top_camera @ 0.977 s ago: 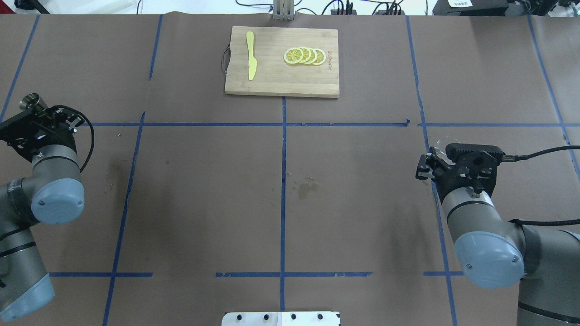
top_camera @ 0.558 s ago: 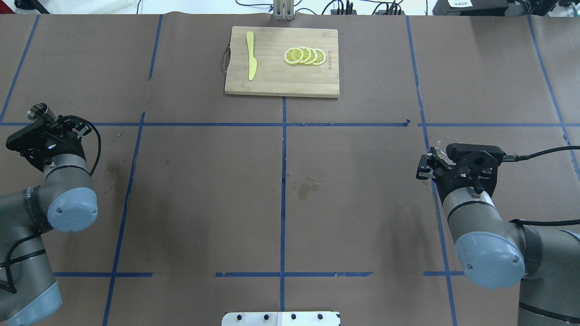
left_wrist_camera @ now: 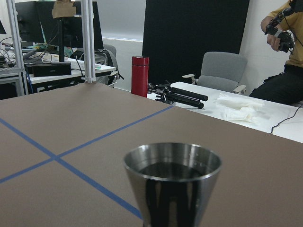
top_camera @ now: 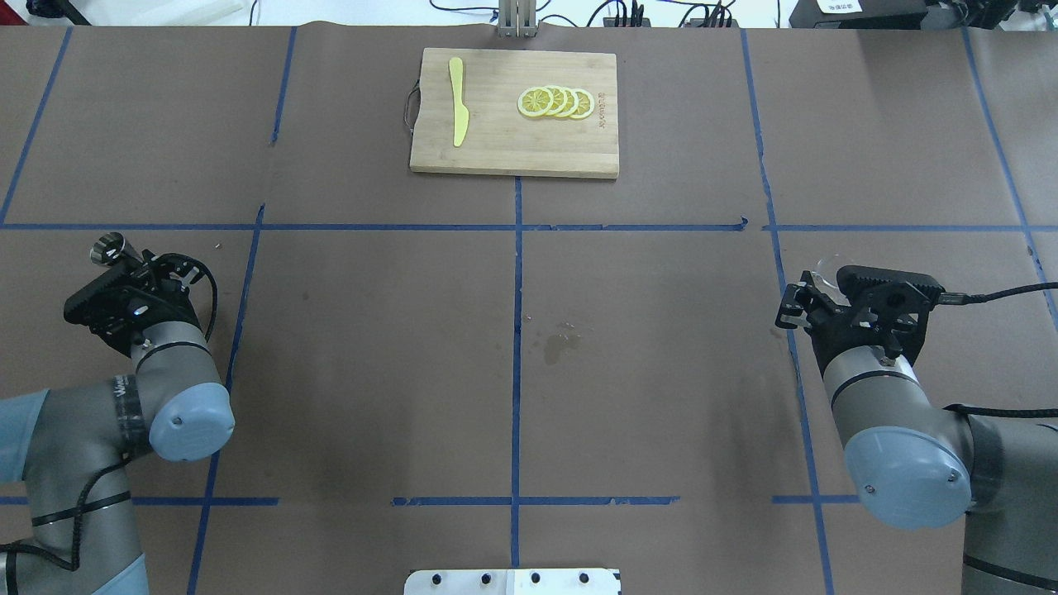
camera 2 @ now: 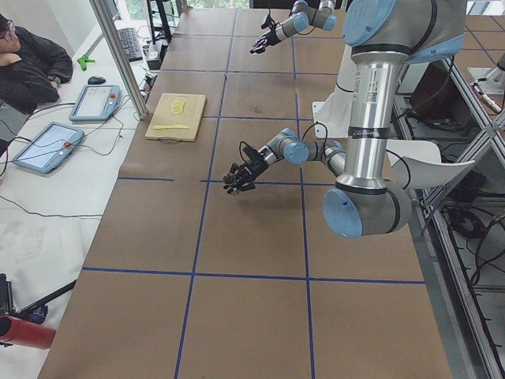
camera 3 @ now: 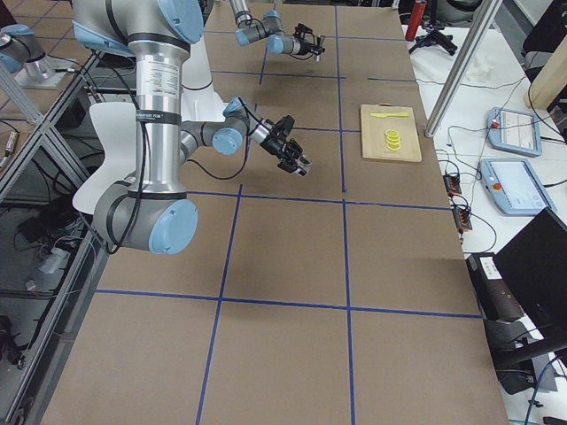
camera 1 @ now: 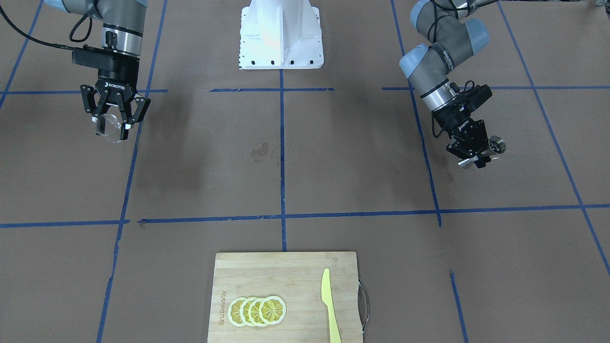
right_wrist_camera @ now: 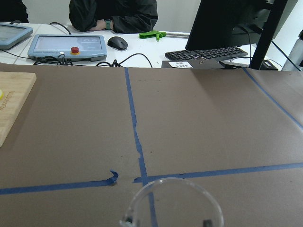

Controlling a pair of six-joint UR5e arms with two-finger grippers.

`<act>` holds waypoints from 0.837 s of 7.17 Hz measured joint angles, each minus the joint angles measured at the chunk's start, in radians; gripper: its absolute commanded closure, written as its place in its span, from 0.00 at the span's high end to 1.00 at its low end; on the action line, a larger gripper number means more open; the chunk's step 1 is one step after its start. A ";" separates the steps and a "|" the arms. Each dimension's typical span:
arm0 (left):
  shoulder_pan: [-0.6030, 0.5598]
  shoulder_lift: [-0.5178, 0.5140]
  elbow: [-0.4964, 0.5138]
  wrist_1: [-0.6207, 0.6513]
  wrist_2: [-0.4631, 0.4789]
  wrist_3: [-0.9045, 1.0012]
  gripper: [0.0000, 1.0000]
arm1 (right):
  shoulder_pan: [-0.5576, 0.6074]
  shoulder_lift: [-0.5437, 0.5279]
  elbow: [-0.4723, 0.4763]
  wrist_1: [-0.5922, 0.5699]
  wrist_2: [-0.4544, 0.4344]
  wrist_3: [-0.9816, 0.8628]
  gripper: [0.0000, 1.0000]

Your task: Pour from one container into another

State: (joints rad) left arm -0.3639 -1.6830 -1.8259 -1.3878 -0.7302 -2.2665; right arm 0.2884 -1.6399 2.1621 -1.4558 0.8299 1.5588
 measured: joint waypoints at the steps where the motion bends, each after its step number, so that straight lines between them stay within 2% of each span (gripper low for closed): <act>1: 0.025 -0.023 0.003 0.082 0.000 -0.055 0.00 | 0.000 -0.004 0.000 0.000 -0.001 0.012 0.00; 2: 0.045 -0.038 0.006 0.150 0.000 -0.087 0.00 | -0.001 -0.005 0.001 0.000 -0.001 0.018 0.00; 3: 0.060 -0.044 0.009 0.198 0.000 -0.101 0.05 | -0.001 -0.006 0.001 0.000 -0.001 0.020 0.00; 5: 0.083 -0.063 0.016 0.262 0.001 -0.111 0.24 | -0.001 -0.006 0.001 0.001 -0.002 0.021 0.00; 6: 0.087 -0.082 0.028 0.277 0.000 -0.112 0.27 | -0.002 -0.006 0.002 0.000 -0.002 0.021 0.00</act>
State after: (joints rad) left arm -0.2771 -1.7646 -1.7975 -1.1112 -0.7297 -2.3786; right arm 0.2869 -1.6460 2.1639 -1.4554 0.8284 1.5800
